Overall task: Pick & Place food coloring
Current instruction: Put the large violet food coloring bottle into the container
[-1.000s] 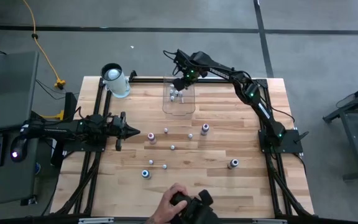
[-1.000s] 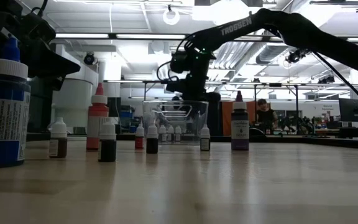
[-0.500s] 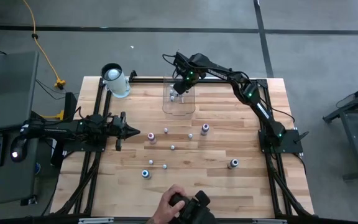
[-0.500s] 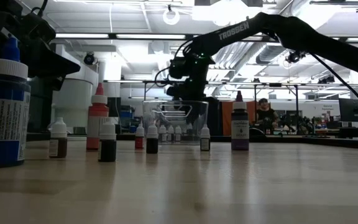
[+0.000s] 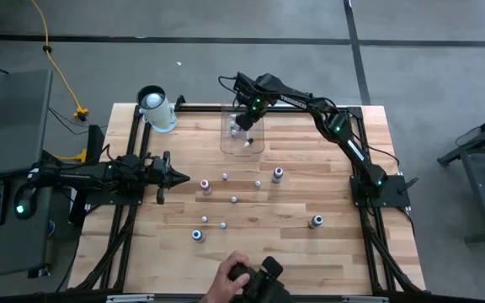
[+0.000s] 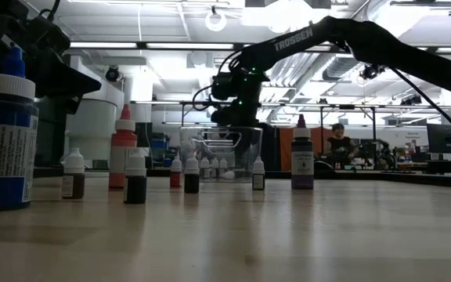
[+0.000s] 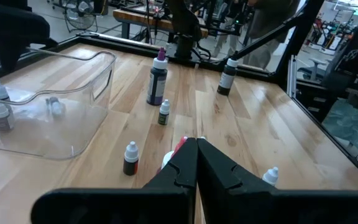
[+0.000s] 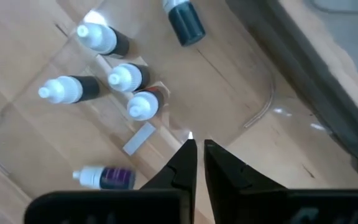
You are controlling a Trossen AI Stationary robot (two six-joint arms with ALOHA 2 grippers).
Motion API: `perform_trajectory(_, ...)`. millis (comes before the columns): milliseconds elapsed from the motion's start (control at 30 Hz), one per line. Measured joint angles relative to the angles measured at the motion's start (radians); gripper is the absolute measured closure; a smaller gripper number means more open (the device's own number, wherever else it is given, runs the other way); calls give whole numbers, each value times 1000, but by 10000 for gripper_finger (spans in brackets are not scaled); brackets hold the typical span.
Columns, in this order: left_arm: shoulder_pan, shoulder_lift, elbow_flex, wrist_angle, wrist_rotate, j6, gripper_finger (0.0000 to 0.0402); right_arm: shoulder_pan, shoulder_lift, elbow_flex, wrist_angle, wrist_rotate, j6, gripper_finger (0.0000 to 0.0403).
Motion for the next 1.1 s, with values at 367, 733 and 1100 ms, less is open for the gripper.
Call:
perform_trajectory(367,0,0,0,0,0,0,401,19,-121,3,15,-57,-73,371)
perform_trajectory(733,0,0,0,0,0,0,401,108,-314,2,-45,-116,-323,288)
perform_trajectory(1100,0,0,0,0,0,0,401,356,-383,0,-238,-78,-515,216)
